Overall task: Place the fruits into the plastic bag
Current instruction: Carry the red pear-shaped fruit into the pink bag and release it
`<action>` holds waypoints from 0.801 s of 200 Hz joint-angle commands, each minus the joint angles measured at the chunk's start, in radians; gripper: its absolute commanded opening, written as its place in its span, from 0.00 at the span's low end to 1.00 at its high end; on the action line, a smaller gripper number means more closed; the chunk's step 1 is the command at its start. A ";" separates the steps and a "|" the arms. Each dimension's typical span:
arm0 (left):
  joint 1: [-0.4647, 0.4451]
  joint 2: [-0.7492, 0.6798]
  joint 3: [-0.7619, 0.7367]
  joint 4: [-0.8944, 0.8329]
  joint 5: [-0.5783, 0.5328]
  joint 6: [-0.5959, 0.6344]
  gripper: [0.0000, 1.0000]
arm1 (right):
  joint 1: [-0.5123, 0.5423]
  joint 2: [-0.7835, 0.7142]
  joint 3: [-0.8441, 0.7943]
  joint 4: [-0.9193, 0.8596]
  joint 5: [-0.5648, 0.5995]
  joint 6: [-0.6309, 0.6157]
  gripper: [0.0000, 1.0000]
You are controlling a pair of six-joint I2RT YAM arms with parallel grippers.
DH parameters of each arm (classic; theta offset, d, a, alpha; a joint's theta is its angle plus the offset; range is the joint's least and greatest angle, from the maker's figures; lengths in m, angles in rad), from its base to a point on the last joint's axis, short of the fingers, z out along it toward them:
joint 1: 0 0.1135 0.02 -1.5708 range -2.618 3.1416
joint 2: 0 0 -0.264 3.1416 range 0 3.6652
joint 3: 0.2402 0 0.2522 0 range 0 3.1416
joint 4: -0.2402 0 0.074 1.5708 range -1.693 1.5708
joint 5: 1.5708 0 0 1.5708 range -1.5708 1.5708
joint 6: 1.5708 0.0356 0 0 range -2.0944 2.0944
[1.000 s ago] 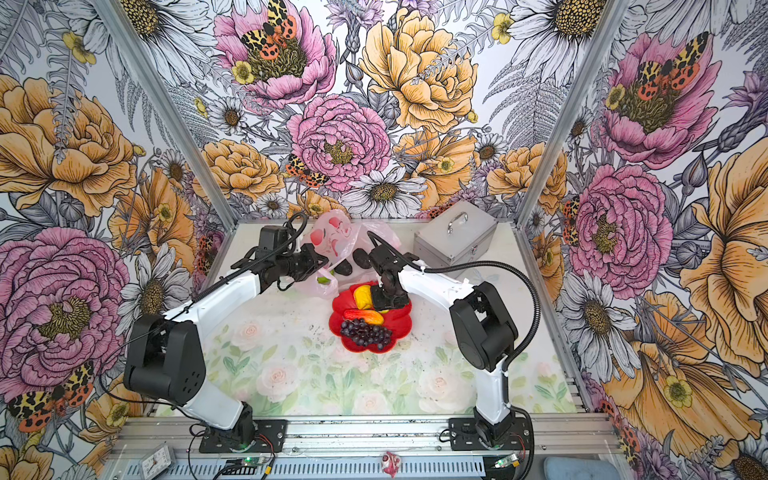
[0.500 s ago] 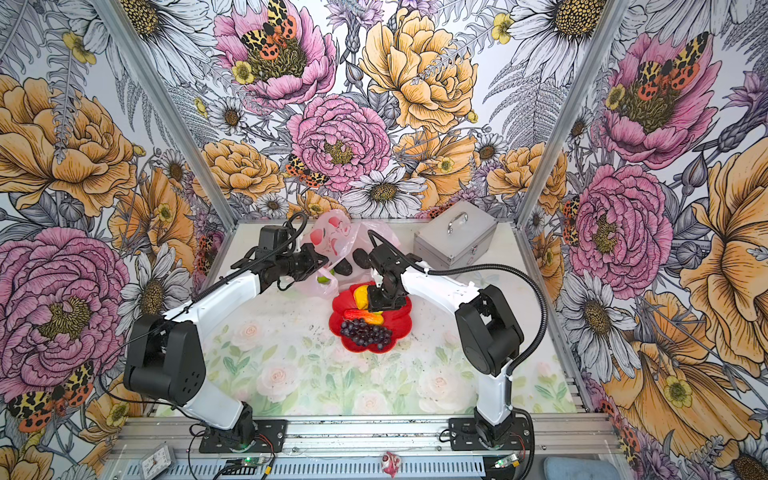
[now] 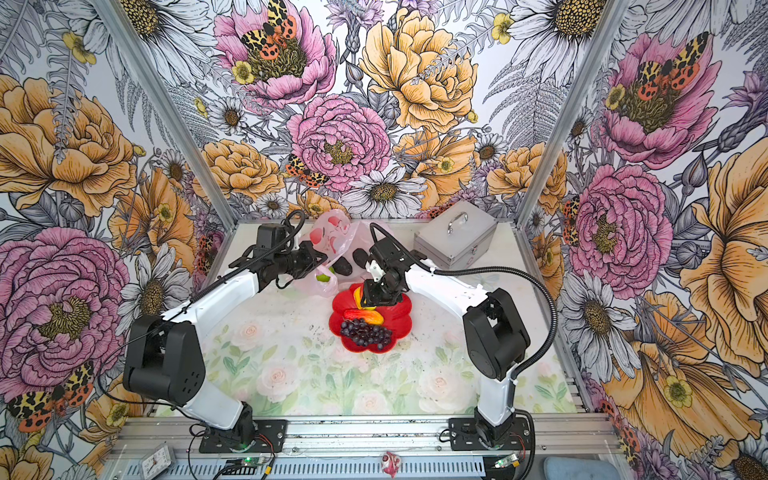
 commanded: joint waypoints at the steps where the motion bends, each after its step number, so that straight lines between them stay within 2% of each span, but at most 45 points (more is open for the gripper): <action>1: 0.002 -0.062 0.013 0.006 0.011 0.027 0.00 | -0.023 0.015 0.112 0.031 -0.061 0.021 0.32; 45: -0.023 -0.108 0.011 -0.006 -0.018 0.049 0.00 | -0.051 0.169 0.315 0.030 -0.129 0.074 0.32; 90: -0.054 -0.155 0.000 -0.009 -0.039 0.055 0.00 | -0.060 0.381 0.545 0.031 -0.141 0.134 0.32; 131: -0.075 -0.174 -0.018 -0.029 0.002 0.064 0.00 | -0.053 0.568 0.813 0.030 -0.147 0.237 0.32; 160: -0.075 -0.193 -0.004 -0.075 -0.007 0.101 0.00 | -0.056 0.676 0.937 0.032 -0.118 0.336 0.34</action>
